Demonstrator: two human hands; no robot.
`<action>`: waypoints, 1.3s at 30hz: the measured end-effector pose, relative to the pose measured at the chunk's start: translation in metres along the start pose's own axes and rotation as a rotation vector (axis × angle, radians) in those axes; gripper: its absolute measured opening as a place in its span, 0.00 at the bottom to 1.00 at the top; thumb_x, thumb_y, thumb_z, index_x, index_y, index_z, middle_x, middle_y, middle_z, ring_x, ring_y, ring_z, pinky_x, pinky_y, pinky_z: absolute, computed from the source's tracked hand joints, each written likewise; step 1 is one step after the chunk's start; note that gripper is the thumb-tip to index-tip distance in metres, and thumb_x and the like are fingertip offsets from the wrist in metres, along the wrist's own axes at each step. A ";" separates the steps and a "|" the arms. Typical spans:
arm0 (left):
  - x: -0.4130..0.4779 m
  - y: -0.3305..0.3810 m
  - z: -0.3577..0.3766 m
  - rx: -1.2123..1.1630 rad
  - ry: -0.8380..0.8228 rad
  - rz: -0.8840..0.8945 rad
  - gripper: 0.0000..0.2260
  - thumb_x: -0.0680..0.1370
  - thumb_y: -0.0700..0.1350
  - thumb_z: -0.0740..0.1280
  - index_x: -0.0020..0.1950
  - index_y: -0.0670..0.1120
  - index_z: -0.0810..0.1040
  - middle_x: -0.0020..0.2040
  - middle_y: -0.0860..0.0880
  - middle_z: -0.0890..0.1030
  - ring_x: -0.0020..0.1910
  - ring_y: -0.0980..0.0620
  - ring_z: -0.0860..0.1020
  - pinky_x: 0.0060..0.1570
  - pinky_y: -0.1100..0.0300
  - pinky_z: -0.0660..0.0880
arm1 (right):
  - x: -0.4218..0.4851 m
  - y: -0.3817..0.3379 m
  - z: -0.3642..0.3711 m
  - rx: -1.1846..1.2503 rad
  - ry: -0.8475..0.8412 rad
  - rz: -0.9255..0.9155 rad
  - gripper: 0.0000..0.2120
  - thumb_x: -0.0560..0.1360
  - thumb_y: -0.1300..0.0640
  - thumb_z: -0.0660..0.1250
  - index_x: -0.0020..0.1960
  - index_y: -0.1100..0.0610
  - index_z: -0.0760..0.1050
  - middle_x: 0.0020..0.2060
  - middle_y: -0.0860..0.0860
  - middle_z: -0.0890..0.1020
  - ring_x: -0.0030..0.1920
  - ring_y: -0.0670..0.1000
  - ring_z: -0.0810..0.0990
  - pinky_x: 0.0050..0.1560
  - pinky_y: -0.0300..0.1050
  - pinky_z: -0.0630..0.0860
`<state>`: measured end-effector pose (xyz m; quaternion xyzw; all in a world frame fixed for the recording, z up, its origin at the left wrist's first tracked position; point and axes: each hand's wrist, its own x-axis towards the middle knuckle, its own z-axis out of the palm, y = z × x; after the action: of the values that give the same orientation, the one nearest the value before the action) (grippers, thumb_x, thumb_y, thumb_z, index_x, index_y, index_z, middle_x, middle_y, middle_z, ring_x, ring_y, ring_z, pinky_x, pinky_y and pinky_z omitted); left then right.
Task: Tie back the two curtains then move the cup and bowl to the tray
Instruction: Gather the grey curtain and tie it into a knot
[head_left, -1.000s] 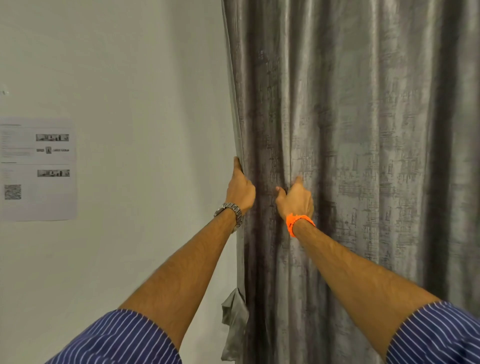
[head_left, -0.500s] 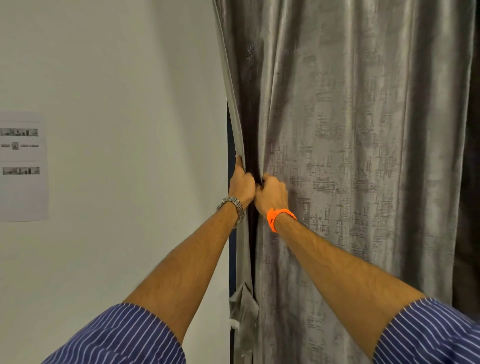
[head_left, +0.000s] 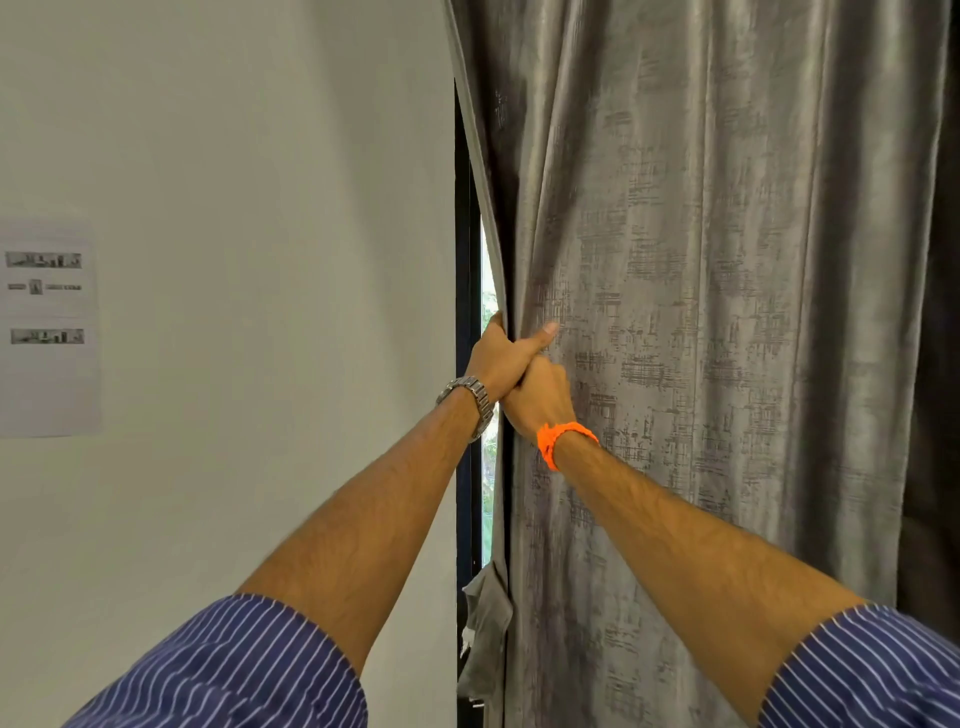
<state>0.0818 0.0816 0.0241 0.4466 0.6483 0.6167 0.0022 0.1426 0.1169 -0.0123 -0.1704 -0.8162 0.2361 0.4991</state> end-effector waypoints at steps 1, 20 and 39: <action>0.002 0.001 0.000 0.029 0.028 0.003 0.43 0.73 0.58 0.71 0.78 0.42 0.55 0.73 0.41 0.68 0.69 0.42 0.71 0.69 0.47 0.68 | -0.001 0.001 0.000 -0.002 -0.007 0.007 0.04 0.72 0.67 0.62 0.42 0.60 0.74 0.30 0.54 0.78 0.31 0.53 0.78 0.30 0.44 0.74; -0.012 0.016 0.004 0.484 0.169 0.054 0.08 0.80 0.39 0.58 0.55 0.38 0.74 0.53 0.40 0.79 0.52 0.41 0.78 0.48 0.52 0.73 | -0.017 0.002 -0.015 -0.001 -0.048 0.018 0.13 0.66 0.60 0.64 0.49 0.58 0.77 0.36 0.53 0.82 0.37 0.53 0.82 0.40 0.54 0.83; -0.005 0.022 0.029 0.462 0.098 0.058 0.09 0.80 0.38 0.59 0.57 0.36 0.73 0.56 0.38 0.78 0.48 0.43 0.76 0.46 0.54 0.73 | -0.007 0.022 -0.042 0.043 0.010 0.113 0.31 0.71 0.61 0.63 0.73 0.53 0.65 0.57 0.56 0.82 0.55 0.56 0.81 0.53 0.47 0.78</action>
<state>0.1135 0.0980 0.0315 0.4232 0.7584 0.4727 -0.1493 0.1841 0.1401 -0.0136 -0.2068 -0.7975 0.2805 0.4926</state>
